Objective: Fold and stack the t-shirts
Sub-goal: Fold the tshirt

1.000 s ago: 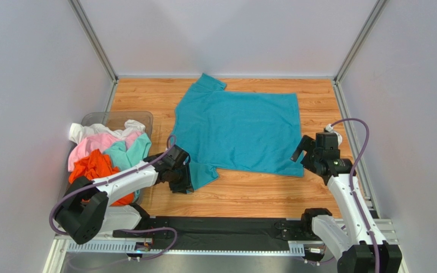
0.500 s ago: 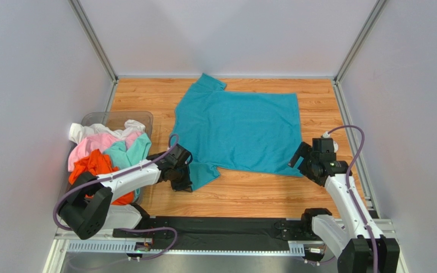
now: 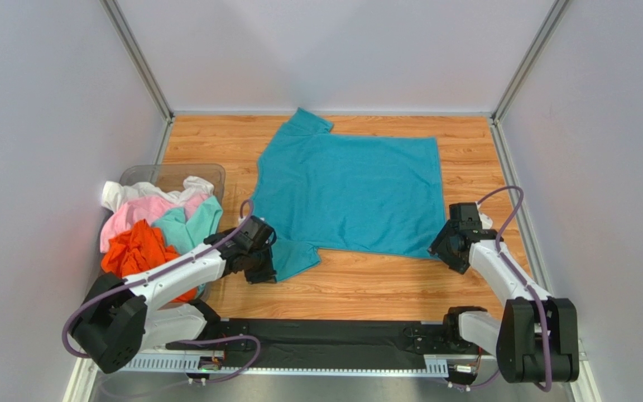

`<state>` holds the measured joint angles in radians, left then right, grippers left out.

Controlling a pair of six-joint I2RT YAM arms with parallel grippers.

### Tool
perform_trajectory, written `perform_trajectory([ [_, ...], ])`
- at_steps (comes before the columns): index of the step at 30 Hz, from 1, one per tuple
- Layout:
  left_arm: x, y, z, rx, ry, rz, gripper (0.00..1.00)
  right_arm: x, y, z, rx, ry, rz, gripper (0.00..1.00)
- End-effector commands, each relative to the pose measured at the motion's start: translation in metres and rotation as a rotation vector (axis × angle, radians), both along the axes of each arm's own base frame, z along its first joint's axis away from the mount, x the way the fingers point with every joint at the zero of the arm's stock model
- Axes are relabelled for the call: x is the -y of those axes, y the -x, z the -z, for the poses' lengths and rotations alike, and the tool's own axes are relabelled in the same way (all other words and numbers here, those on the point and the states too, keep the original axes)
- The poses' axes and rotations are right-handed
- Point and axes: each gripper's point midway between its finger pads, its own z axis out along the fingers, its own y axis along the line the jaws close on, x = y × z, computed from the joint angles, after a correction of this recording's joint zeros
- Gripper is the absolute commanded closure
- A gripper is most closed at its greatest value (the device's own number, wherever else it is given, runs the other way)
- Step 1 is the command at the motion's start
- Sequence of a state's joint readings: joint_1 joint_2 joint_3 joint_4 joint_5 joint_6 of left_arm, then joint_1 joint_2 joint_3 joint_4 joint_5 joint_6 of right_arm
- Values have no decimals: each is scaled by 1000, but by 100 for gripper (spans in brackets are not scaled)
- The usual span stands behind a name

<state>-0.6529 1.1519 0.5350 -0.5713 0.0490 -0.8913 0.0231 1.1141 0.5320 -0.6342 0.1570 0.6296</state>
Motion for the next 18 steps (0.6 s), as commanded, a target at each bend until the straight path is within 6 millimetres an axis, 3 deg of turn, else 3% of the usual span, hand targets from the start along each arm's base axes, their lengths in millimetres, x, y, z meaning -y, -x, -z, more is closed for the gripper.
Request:
perform_trajectory([
  [1, -9, 4, -4, 16, -24, 0, 100, 4, -18, 3, 55, 16, 35, 41],
  [5, -14, 8, -5, 19, -33, -13, 100, 0, -19, 10, 36, -5, 24, 50],
  [9, -14, 10, -7, 23, -22, -14, 100, -1, -13, 16, 17, -12, 20, 68],
  [18, -9, 19, -11, 8, 39, -17, 100, -7, 4, 14, -2, -45, 12, 90],
])
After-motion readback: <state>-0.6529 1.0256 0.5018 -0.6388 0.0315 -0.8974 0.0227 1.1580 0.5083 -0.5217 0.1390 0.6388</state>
